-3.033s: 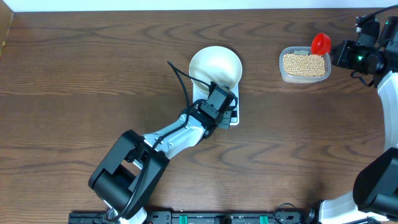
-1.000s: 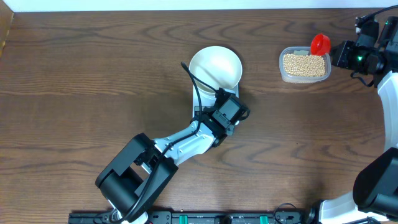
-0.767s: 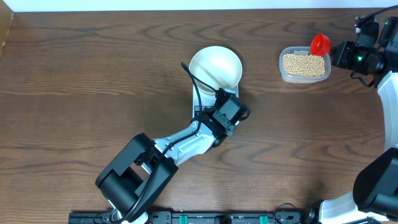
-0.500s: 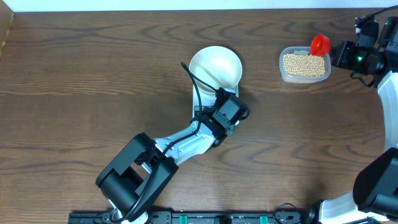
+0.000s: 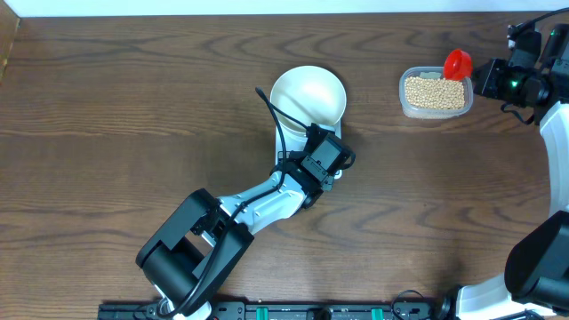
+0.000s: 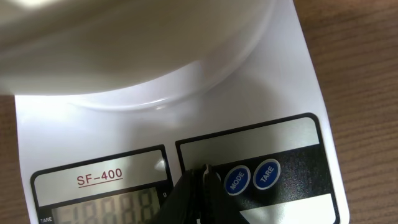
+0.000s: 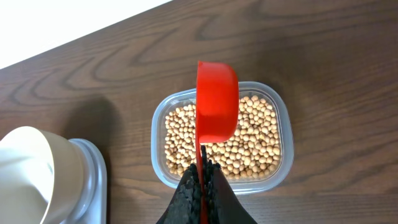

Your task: Scoop item into bowl and weigh 50g on scale

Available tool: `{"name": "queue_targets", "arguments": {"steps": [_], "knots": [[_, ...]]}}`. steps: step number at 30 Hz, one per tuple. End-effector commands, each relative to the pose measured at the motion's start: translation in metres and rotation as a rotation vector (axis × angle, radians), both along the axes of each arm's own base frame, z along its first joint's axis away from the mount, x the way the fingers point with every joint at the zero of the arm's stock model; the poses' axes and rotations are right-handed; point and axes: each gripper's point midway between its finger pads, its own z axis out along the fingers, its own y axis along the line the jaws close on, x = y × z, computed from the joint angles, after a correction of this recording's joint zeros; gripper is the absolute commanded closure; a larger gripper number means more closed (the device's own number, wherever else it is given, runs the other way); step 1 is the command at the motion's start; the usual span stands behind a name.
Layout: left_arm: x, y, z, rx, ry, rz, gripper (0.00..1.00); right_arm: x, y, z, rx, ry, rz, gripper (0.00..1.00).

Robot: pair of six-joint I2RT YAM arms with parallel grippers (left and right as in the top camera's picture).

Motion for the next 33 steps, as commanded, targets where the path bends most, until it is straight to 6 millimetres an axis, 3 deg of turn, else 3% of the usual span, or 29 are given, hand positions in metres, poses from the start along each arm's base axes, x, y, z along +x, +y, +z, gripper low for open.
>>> {"name": "queue_targets", "arguments": {"steps": [1,13,22,33], "knots": [[-0.026,0.026,-0.049,0.087,0.147,-0.017,0.93,0.001,0.004,0.006,-0.003,-0.018,0.025,0.99],[-0.032,0.004,-0.049,0.011,0.179,-0.121,0.93,0.0,0.005,0.004,-0.005,-0.012,0.03,0.99],[-0.03,0.003,-0.045,0.005,0.17,-0.12,0.93,-0.001,0.004,0.004,-0.005,-0.008,0.03,0.99],[-0.03,0.017,-0.046,0.035,0.17,-0.031,0.93,-0.002,0.005,0.003,-0.009,-0.007,0.035,0.99]]}}
